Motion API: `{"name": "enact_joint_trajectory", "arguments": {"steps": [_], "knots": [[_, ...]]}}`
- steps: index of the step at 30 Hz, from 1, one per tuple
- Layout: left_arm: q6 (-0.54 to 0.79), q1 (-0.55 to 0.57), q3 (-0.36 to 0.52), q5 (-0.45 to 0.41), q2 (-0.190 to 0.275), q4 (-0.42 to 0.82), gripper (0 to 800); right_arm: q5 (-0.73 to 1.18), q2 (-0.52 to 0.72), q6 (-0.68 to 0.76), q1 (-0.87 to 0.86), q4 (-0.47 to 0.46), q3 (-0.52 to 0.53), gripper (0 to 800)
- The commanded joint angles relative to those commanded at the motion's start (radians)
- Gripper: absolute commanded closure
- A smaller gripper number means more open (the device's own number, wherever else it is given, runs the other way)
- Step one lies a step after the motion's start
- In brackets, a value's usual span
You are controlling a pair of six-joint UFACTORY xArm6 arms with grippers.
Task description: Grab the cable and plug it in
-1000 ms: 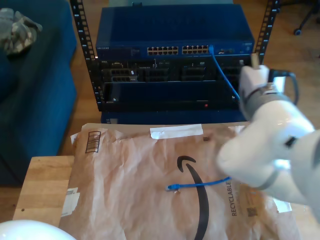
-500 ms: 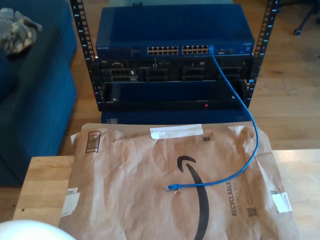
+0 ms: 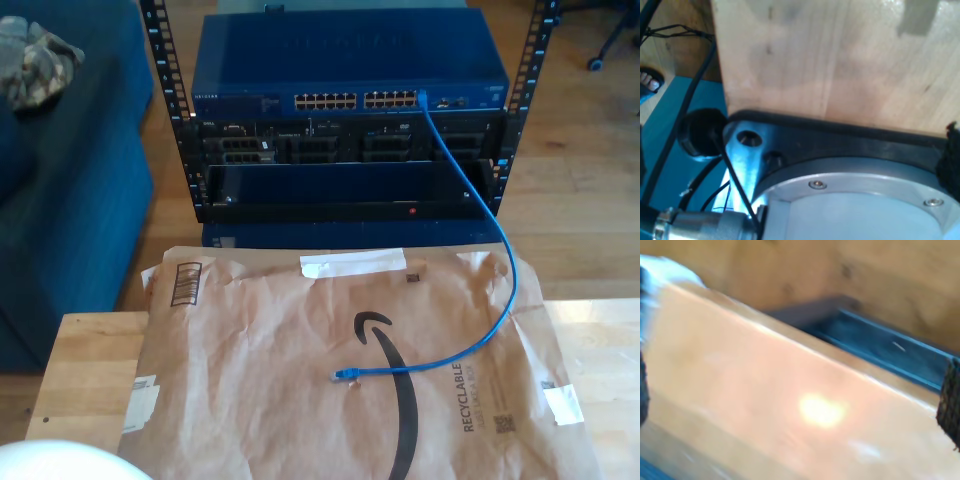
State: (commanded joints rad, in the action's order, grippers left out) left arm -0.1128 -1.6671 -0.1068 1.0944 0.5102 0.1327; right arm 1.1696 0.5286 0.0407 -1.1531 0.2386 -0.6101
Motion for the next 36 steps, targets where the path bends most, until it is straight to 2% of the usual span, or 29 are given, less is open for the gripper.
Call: {"name": "enact_joint_trajectory", "arguments": {"steps": [5,10,18,26,36], "knots": [[0.000,-0.002,0.000,0.000,0.000,0.000,0,0.068,0.077,0.002,-0.170,-0.117,0.097,4],[0.000,-0.002,0.000,0.000,0.000,0.000,0,0.072,0.120,0.003,-0.229,-0.150,0.222,4],[0.000,-0.002,0.000,0.000,0.000,0.000,0,0.043,0.143,0.000,-0.253,-0.161,0.391,4],[0.000,-0.002,0.000,0.000,0.000,0.000,0,-0.147,0.137,-0.002,-0.265,-0.163,0.514,4],[0.000,-0.002,0.000,0.000,0.000,0.000,0,-0.209,0.133,-0.002,-0.276,-0.161,0.562,4]]}}
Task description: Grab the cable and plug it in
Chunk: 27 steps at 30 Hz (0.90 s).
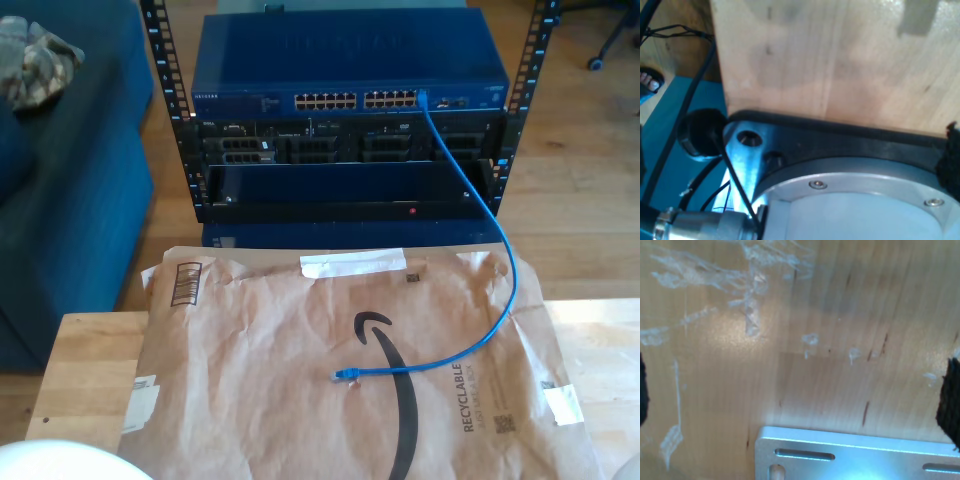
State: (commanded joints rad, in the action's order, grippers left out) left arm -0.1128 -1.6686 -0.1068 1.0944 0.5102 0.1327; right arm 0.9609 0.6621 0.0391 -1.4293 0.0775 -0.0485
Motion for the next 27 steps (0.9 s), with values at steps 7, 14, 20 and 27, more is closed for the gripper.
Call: {"name": "enact_joint_trajectory", "arguments": {"steps": [7,14,20,27], "knots": [[0.000,0.002,0.000,0.000,0.000,0.000,0,-0.072,0.002,-0.002,-0.006,0.002,0.034,2],[0.000,0.000,0.000,0.000,0.000,0.000,0,-0.072,0.003,-0.002,-0.014,0.000,0.038,2],[0.000,0.000,0.000,0.000,0.000,0.000,0,-0.072,0.003,-0.003,-0.014,0.000,0.040,2],[0.000,0.000,0.000,0.000,0.000,0.000,0,-0.074,0.003,-0.003,-0.014,0.000,0.040,2]]}}
